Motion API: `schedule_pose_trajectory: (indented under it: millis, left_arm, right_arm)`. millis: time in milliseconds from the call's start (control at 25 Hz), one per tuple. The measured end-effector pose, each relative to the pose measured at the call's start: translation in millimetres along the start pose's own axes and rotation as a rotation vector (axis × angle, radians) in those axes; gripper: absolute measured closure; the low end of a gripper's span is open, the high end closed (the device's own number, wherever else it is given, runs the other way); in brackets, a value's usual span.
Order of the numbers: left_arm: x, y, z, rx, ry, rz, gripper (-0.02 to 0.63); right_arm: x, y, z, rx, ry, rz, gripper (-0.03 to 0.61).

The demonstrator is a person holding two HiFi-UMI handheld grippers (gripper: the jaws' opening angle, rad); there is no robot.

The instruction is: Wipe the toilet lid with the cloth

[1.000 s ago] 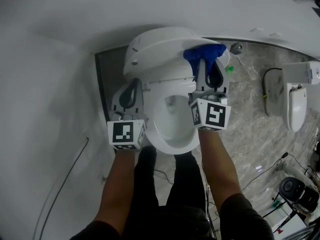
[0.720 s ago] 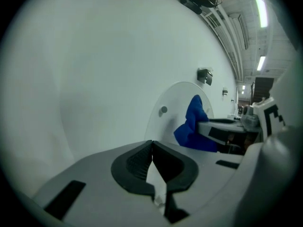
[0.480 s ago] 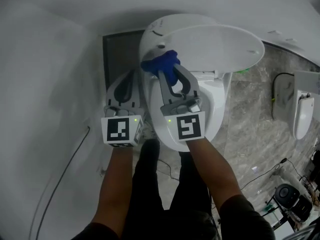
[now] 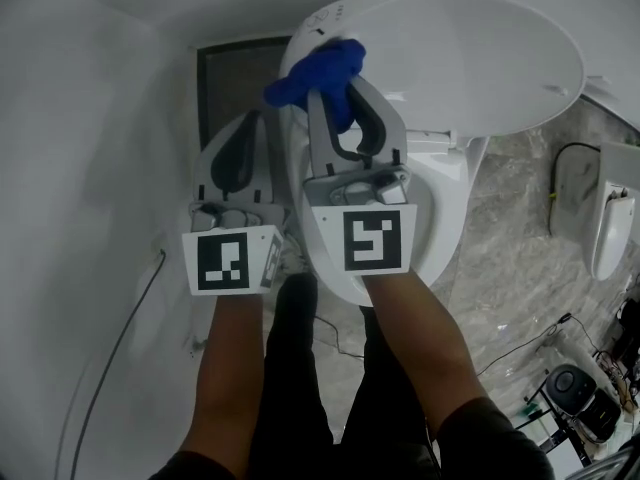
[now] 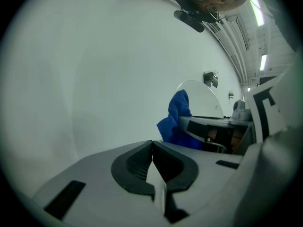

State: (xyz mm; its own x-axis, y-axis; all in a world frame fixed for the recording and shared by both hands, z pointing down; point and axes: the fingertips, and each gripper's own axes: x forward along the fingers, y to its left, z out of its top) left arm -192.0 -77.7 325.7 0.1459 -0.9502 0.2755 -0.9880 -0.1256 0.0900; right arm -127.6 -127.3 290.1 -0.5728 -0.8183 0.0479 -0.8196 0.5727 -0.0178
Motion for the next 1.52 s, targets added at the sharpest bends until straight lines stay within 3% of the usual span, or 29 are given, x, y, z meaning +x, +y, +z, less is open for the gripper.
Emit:
schedule_pose_trajectory:
  millis: [360, 800, 1200, 1520]
  left_arm:
    - [7, -9, -1, -0.012, -0.012, -0.016, 0.601]
    - [25, -55, 3, 0.019, -0.014, -0.102, 0.601]
    - [50, -118, 0, 0.025, -0.007, -0.168, 0.601]
    - [55, -144, 2, 0.041, -0.001, -0.199, 0.601]
  right_arm:
    - [-4, -36, 0, -0.068, 0.000, -0.080, 0.511]
    - [-28, -107, -7, -0.112, 0.037, -0.233, 0.511]
    - [-71, -200, -12, -0.131, 0.077, -0.369, 0.511]
    - [-113, -260, -19, -0.181, 0.119, -0.484, 0.511]
